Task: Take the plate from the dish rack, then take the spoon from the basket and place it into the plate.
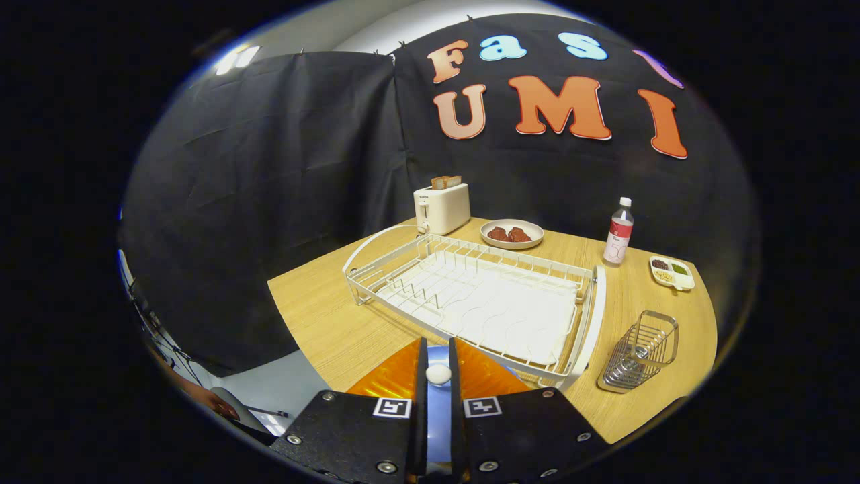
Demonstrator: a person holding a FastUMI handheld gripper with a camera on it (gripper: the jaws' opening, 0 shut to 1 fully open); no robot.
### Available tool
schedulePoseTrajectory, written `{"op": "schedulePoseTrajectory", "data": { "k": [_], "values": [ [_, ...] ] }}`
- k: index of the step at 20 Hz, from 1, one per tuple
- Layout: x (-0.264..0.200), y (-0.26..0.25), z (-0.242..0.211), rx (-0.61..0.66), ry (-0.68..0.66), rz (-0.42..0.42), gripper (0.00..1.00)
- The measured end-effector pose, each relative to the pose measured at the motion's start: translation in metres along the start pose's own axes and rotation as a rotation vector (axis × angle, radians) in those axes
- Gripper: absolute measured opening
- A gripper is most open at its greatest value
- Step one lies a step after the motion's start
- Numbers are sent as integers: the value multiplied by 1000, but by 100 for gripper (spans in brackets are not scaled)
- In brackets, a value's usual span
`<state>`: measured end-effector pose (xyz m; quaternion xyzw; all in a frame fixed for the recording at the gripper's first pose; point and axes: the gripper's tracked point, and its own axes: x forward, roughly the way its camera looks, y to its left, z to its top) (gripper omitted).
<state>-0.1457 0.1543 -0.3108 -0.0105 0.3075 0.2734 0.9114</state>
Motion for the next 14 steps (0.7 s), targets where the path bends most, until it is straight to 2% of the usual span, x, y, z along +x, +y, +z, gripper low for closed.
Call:
{"op": "schedulePoseTrajectory", "data": {
  "k": [7,10,14],
  "values": [
    [-12,-30,-48,42,133,-69,16],
    [-19,-38,-35,70,121,-94,18],
    [-37,-58,9,86,49,-155,34]
  ]
}}
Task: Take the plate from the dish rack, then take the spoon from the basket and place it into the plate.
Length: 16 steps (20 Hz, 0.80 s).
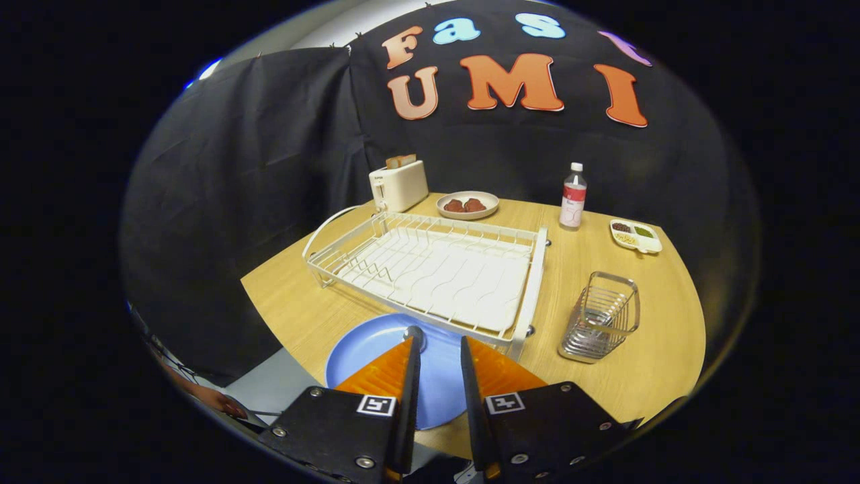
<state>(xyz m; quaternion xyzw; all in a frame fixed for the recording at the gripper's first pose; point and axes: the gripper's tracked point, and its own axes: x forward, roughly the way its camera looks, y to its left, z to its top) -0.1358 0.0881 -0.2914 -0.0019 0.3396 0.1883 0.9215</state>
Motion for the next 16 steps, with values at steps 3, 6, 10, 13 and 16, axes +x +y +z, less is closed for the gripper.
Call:
{"op": "schedulePoseTrajectory", "data": {
  "k": [3,6,10,13,16],
  "values": [
    [-19,-21,51,13,-98,-51,51],
    [-41,-39,97,6,-196,-98,60],
    [-74,-60,148,-7,-315,-158,72],
    [-97,-73,178,-8,-400,-205,84],
    [-115,-78,197,5,-460,-234,87]
  ]
}}
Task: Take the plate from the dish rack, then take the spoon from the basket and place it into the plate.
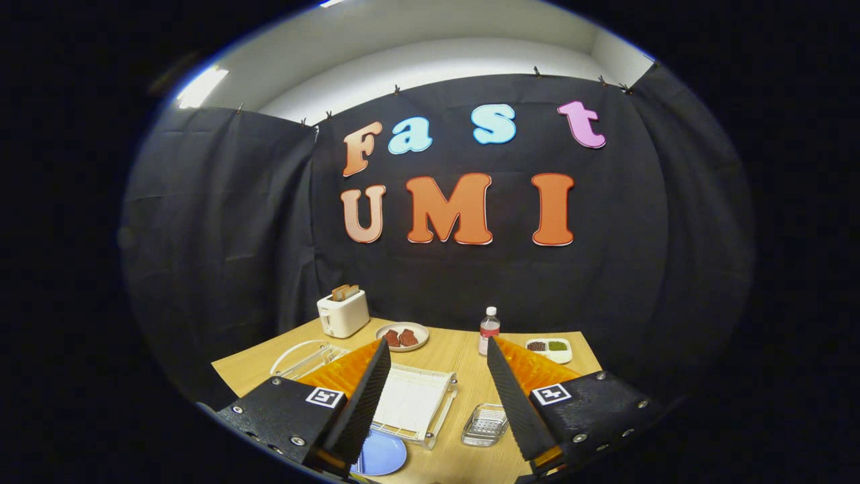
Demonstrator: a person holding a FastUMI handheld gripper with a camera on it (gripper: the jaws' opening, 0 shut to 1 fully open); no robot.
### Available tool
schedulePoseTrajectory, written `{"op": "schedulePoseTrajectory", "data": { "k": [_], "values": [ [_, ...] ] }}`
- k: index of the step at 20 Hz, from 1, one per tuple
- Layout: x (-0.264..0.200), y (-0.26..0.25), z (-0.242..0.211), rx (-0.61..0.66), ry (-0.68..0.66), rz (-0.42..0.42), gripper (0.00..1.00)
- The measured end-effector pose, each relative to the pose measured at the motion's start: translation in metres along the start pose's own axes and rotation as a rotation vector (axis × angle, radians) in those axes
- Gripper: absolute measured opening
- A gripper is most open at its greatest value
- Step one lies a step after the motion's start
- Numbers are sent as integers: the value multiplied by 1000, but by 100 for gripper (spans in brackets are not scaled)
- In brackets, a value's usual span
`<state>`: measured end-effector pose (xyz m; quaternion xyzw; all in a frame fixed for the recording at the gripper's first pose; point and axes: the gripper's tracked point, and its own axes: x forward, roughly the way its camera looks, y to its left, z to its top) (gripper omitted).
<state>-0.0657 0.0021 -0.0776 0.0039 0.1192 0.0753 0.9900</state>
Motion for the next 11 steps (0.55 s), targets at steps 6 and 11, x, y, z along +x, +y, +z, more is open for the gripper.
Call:
{"op": "schedulePoseTrajectory", "data": {
  "k": [6,11],
  "values": [
    [-10,-6,39,-26,-102,-43,88],
    [-14,-8,59,-32,-150,-72,97]
  ]
}}
